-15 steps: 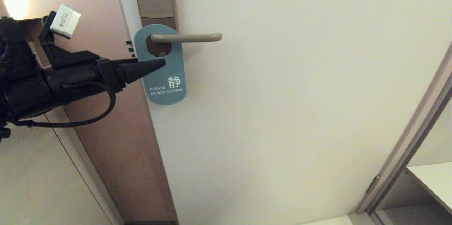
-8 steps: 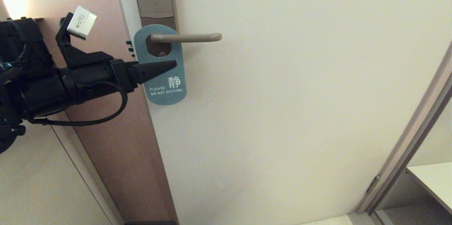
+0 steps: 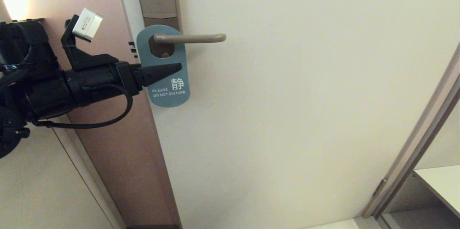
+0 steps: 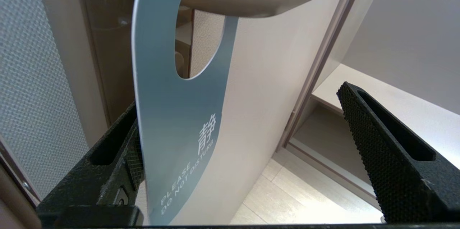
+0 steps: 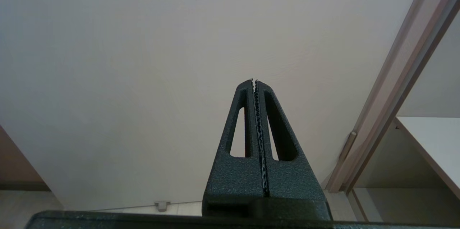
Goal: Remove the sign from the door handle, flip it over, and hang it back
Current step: Take down the sign
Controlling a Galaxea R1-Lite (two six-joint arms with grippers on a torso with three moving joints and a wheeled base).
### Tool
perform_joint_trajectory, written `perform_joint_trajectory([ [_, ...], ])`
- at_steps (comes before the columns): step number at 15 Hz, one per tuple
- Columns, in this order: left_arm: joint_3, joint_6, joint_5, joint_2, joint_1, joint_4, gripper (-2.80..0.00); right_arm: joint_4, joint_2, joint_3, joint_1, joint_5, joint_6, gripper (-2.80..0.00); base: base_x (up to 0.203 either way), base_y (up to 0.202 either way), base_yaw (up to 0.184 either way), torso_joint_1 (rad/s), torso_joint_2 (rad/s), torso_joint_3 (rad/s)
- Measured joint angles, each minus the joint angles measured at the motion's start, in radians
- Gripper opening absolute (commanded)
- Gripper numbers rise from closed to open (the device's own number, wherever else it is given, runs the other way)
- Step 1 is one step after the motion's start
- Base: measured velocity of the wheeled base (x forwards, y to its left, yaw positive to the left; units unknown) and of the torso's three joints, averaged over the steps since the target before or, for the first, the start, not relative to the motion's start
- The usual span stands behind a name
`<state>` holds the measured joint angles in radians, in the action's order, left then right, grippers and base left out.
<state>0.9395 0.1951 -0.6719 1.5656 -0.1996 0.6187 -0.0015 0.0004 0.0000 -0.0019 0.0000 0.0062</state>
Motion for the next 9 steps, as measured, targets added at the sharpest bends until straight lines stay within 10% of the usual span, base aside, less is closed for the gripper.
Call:
perform_joint_trajectory([
  [9, 0.063, 0.007, 0.000, 0.043, 0.000, -0.001, 0.00, 0.000, 0.000, 0.000, 0.000, 0.000, 0.000, -2.80, 0.000, 0.000, 0.000, 0.000, 0.00, 0.000],
])
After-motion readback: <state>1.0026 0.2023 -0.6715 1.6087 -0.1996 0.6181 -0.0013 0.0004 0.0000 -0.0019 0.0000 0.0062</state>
